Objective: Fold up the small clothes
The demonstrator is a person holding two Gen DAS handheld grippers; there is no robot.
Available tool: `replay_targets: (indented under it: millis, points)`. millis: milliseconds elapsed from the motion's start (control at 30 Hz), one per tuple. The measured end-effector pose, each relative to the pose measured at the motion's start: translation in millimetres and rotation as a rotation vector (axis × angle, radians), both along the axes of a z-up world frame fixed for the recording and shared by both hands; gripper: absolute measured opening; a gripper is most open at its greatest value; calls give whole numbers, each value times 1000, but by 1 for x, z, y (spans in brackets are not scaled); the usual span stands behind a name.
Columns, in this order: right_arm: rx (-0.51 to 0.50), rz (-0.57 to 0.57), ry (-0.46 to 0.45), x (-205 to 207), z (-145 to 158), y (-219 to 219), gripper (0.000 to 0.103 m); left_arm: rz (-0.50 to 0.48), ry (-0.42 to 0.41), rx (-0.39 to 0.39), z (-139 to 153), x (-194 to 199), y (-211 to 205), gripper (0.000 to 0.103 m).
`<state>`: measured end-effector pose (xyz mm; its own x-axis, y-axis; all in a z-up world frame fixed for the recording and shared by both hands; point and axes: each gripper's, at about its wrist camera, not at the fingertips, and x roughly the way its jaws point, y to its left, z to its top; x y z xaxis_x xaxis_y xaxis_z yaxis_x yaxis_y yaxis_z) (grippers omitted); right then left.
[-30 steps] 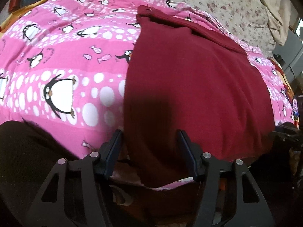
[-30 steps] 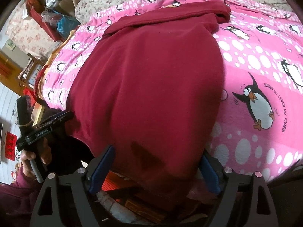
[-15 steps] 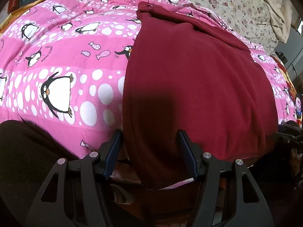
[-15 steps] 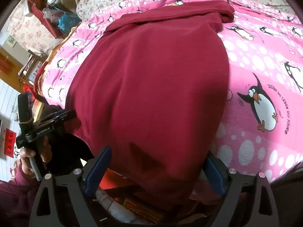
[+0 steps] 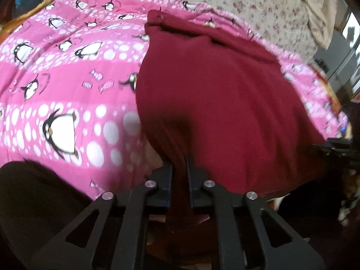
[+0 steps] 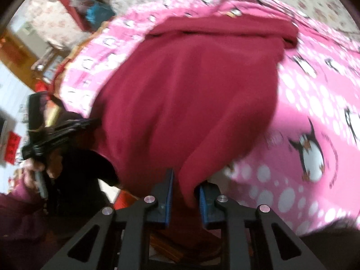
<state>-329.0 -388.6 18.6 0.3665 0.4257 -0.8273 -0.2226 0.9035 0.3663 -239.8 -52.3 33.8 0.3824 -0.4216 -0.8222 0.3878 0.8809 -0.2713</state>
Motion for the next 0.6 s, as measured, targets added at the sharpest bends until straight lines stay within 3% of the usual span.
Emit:
replay_targets:
  millis: [100, 233, 400, 533, 600]
  points:
    - [96, -16, -54, 8, 17, -10, 17, 23, -21, -84, 24, 15, 6, 9]
    - [221, -92, -133, 27, 38, -35, 15, 33, -87, -108, 54, 38, 0, 9]
    - [271, -214, -241, 62, 64, -61, 13, 71, -178, -119, 85, 86, -10, 9]
    - [285, -314, -285, 97, 81, -79, 11, 94, -159, -113, 89, 132, -21, 9]
    - [229, -376, -286, 112, 86, -86, 11, 88, -137, -149, 89, 136, -19, 8]
